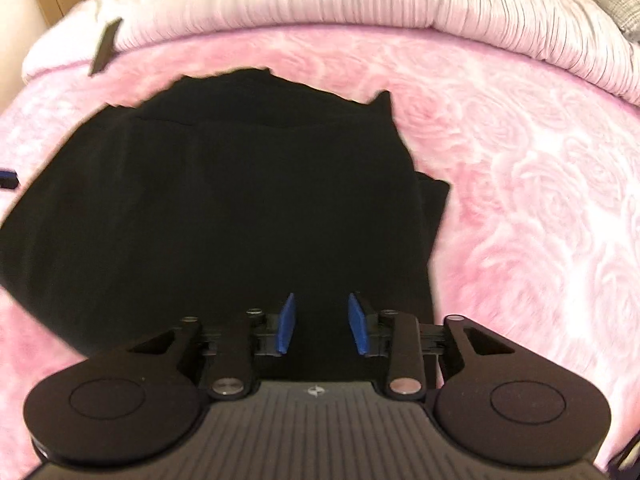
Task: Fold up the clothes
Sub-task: 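Grasp the folded jacket edge with both tools and lift it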
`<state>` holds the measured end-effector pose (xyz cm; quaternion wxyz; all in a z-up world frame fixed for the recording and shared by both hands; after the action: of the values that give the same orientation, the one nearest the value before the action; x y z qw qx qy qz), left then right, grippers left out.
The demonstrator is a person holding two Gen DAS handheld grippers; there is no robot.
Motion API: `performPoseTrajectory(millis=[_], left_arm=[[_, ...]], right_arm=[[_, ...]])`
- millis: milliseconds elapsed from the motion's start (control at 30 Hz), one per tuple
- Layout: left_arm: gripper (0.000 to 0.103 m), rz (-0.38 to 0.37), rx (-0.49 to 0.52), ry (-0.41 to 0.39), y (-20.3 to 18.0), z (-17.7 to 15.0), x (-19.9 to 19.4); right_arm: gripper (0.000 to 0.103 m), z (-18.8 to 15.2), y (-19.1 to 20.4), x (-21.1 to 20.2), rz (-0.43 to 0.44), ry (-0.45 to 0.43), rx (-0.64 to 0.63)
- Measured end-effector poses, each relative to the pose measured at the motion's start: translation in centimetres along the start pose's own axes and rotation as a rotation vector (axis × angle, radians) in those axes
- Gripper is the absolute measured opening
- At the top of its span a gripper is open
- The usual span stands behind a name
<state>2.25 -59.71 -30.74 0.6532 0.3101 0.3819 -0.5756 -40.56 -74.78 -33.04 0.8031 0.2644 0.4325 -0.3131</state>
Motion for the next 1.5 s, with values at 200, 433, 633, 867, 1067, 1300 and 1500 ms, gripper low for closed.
performPoseTrajectory(millis=[200, 433, 633, 867, 1067, 1300, 1500], left_arm=[[0.034, -0.138, -0.263, 0.076, -1.6, -3.9, -0.1], [0.034, -0.067, -0.204, 0.079, -2.2, -6.2, -1.1], [0.045, 0.086, 0.422, -0.040, -9.8, -6.2, -5.1], [0.047, 0.215, 0.989, -0.070, -16.5, -11.1, -1.2], [0.043, 0.397, 1.190, -0.090, -15.8, -12.4, 1.5], [0.018, 0.471, 1.261, -0.078, -14.5, -11.7, 3.2], [0.008, 0.470, 1.198, -0.071, -14.9, -11.3, 1.3]], right_arm=[[0.046, -3.2, 3.4, -0.5, 0.040, 0.029, 0.033], [0.051, -5.8, 1.6, -3.0, 0.002, 0.013, 0.203], [0.054, -9.1, -2.0, -5.0, 0.026, -0.035, 0.522], [0.062, -9.1, -3.6, -2.9, 0.174, -0.149, 0.773], [0.063, -9.0, -6.3, 0.1, 0.247, -0.228, 0.948], [0.044, -8.7, -8.3, 2.0, 0.251, -0.265, 1.077], [0.007, -8.1, -8.2, 1.0, 0.150, -0.203, 0.928]])
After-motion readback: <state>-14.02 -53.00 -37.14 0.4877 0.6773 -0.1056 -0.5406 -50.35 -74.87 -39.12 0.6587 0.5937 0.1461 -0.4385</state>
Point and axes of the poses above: each gripper's, at about its wrist camera, not at the fingertips, and x roughly the way its jaws point, y to its left, z to its top, the point moved 7 cm from there along x, roughly the way its jaws point, and after that the axes turned 5 degrees about x, right-handed, at the moved point
